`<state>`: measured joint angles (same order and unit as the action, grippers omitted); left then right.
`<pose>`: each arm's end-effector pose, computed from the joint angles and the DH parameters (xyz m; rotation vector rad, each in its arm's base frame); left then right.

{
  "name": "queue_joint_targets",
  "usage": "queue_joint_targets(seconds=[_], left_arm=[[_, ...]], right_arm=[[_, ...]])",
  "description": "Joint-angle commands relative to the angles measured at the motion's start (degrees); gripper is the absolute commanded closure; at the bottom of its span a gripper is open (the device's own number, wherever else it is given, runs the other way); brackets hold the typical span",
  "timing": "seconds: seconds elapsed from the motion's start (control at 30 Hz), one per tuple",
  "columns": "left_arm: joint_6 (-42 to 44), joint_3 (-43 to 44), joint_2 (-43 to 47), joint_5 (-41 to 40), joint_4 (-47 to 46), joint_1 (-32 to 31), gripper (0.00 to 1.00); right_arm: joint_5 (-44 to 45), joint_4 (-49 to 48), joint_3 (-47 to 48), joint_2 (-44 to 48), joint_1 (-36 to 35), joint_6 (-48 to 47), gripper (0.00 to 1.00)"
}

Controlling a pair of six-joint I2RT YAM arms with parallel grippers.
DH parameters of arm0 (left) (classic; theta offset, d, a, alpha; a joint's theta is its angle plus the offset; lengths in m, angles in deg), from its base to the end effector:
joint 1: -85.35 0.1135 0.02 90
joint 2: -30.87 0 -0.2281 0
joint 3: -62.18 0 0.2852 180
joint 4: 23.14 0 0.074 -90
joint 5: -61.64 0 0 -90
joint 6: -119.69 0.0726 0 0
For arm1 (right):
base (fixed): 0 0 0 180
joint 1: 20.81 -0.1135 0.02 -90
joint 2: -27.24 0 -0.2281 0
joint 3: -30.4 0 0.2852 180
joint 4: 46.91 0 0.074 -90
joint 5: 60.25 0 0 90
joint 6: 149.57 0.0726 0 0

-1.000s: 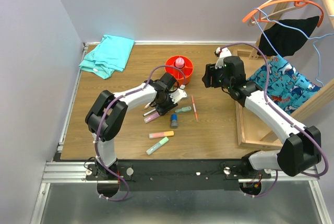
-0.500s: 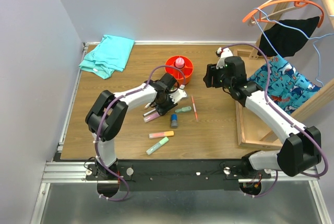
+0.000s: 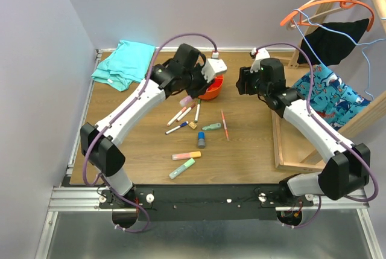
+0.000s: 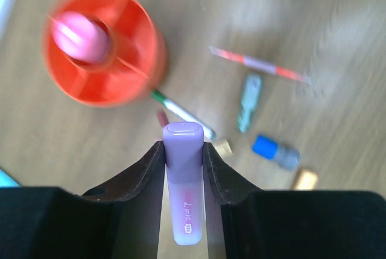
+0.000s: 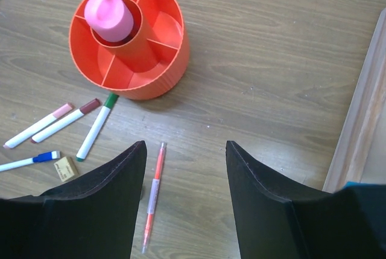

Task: Sort the stationery into containers
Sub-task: Pick up the stationery from the center of the board, then place the stationery in the storage box.

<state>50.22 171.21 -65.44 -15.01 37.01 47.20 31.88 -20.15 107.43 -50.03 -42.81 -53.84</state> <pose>0.3208 -0.2733 0.2965 1.2762 2.0463 -0.4224 0.3585 0.1419 0.2683 -0.2672 2.0345 0.2643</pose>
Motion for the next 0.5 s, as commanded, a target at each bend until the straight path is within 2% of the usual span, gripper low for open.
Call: queue_joint_targets(seconds=[0.0,0.2,0.23,0.33,0.47], left_arm=[[-0.3,1.8,-0.3,0.4,-10.8,3.3,0.72],[-6.0,0.7,-3.4,0.5,-28.9,7.5,0.73],[-8.4,-1.1,-3.5,0.2,-34.7,8.7,0.73],[-14.6,-3.0,-5.1,0.8,-44.0,11.1,0.73],[-23.0,-1.5,-10.4,2.7,-49.7,14.8,0.73]], right_arm=[[2.8,-0.6,3.0,-3.0,0.3,-1.0,0.37],[4.5,-2.5,5.0,-4.9,0.4,-2.6,0.37],[4.9,-2.7,5.1,-5.2,0.4,-2.6,0.37],[5.2,-3.9,4.6,-5.3,0.4,-2.6,0.37],[5.9,-4.9,3.7,-5.7,0.4,-2.7,0.37]])
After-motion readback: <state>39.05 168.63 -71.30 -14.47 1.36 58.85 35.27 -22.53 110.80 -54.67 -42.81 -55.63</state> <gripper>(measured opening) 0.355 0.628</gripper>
